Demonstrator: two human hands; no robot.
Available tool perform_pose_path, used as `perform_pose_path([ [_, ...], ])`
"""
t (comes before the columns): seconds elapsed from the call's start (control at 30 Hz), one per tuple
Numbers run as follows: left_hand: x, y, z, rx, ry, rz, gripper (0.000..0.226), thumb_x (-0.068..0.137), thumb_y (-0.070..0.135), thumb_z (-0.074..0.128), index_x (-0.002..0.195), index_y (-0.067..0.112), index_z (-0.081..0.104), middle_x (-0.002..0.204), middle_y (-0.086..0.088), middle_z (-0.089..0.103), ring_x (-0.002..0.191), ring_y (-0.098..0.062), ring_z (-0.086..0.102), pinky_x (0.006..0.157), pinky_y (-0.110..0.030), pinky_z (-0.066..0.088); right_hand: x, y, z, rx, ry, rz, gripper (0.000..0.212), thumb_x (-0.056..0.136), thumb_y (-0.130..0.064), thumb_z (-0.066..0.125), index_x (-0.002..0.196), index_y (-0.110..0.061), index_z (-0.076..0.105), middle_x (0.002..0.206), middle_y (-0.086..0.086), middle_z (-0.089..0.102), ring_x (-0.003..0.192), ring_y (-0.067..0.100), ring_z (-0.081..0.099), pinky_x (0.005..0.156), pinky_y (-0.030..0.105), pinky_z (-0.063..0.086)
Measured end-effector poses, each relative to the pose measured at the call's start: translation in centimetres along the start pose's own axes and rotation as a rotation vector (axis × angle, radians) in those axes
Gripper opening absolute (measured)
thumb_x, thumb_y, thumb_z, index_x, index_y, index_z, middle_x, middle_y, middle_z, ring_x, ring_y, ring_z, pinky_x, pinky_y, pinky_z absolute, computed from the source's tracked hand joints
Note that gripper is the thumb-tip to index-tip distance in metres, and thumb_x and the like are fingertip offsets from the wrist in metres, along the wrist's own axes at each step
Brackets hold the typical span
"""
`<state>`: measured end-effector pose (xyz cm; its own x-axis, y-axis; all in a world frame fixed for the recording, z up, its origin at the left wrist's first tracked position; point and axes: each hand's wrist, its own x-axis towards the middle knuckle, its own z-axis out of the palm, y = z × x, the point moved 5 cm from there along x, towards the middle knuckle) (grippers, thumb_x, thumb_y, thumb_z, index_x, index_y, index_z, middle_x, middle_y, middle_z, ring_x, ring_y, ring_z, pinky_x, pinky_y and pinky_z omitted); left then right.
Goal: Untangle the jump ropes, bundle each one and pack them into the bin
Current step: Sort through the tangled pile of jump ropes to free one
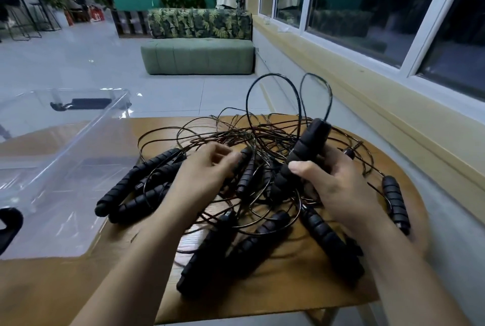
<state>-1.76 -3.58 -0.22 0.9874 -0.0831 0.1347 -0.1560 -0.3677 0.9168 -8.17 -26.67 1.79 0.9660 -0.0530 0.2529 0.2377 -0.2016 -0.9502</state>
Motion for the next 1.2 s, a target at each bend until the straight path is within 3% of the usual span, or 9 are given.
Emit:
perform_pose_path([
  [0.1,-0.9,-0.4,2.0,0.067,-0.144,0.009,0.023,0.095,0.052,0.074,0.101,0.029,0.073,0.084,0.006,0.079,0.077,-0.009,0.075,0.075,-0.033,0.060,-0.2,0.4,0.0,0.037,0.034,0.022,0.016,0.089,-0.039,0.081,0.101,-0.030,0.075,0.077,-0.007,0.070,0.071,0.005,0.062,0.075,0.031,0.045],
  [0.23,-1.6,-0.1,3.3,0.029,-0.165,0.031,0.024,0.090,0.044,0.083,0.092,0.024,0.070,0.065,0.010,0.069,0.057,-0.003,0.060,0.057,-0.019,0.043,-0.1,0.8,-0.2,0.122,0.086,0.058,0.031,0.079,-0.047,0.080,0.106,-0.031,0.075,0.097,0.012,0.074,0.083,0.024,0.067,0.074,0.039,0.053],
  [0.5,-1.5,0.4,3.3,0.053,-0.024,0.030,0.016,0.089,0.045,0.072,0.095,0.033,0.064,0.084,0.005,0.073,0.079,-0.013,0.064,0.073,-0.034,0.050,0.6,1.3,0.2,0.515,0.108,0.106,0.033,0.088,-0.027,0.074,0.115,-0.010,0.065,0.107,0.013,0.068,0.101,0.027,0.069,0.086,0.042,0.057],
  [0.6,-1.8,0.5,3.5,0.085,-0.061,0.042,0.040,0.076,0.065,0.075,0.100,0.036,0.062,0.091,0.009,0.074,0.086,-0.009,0.067,0.081,-0.033,0.053,0.9,2.1,-0.1,0.616,0.126,0.165,0.027,0.100,-0.022,0.068,0.122,-0.007,0.062,0.112,0.018,0.063,0.103,0.031,0.063,0.084,0.038,0.060],
  [0.7,-2.3,0.7,3.6,0.185,-0.114,0.049,0.049,0.069,0.059,0.081,0.106,0.040,0.055,0.089,0.011,0.072,0.079,-0.003,0.064,0.075,-0.027,0.053,1.2,2.6,-0.6,0.681,0.187,0.212,0.026,0.102,-0.022,0.066,0.123,-0.007,0.059,0.113,0.020,0.061,0.105,0.033,0.061,0.076,0.032,0.060],
  [0.77,-2.7,1.0,4.0,0.258,-0.149,0.075,0.051,0.070,0.048,0.084,0.109,0.039,0.052,0.085,0.010,0.069,0.076,-0.002,0.062,0.069,-0.025,0.051,1.3,2.8,-0.9,0.654,0.215,0.208,0.030,0.102,-0.023,0.067,0.125,-0.004,0.061,0.113,0.023,0.064,0.104,0.035,0.063,0.070,0.029,0.060],
  [0.93,-2.6,1.2,4.1,0.273,-0.070,0.104,0.030,0.079,0.030,0.076,0.101,0.033,0.056,0.079,0.009,0.063,0.070,0.001,0.057,0.061,-0.016,0.041,0.7,2.2,0.2,0.433,0.188,0.127,0.025,0.098,-0.018,0.075,0.116,-0.003,0.070,0.112,0.020,0.077,0.110,0.038,0.076,0.098,0.052,0.061],
  [1.07,-1.6,0.0,3.5,0.155,0.027,0.053,0.009,0.088,0.023,0.071,0.089,0.031,0.066,0.106,0.012,0.058,0.096,0.002,0.058,0.081,-0.010,0.041,0.2,2.2,1.0,0.187,0.178,0.077,0.022,0.092,-0.019,0.083,0.111,-0.011,0.076,0.107,0.009,0.081,0.104,0.028,0.079,0.087,0.040,0.066],
  [1.2,-1.3,-1.6,3.3,0.044,-0.026,-0.117,0.007,0.088,0.030,0.069,0.084,0.028,0.063,0.079,0.007,0.070,0.068,-0.010,0.059,0.065,-0.030,0.044,0.2,2.8,1.0,0.172,0.125,0.095,0.027,0.086,-0.019,0.088,0.110,-0.013,0.077,0.112,0.007,0.081,0.108,0.027,0.078,0.090,0.045,0.065],
])
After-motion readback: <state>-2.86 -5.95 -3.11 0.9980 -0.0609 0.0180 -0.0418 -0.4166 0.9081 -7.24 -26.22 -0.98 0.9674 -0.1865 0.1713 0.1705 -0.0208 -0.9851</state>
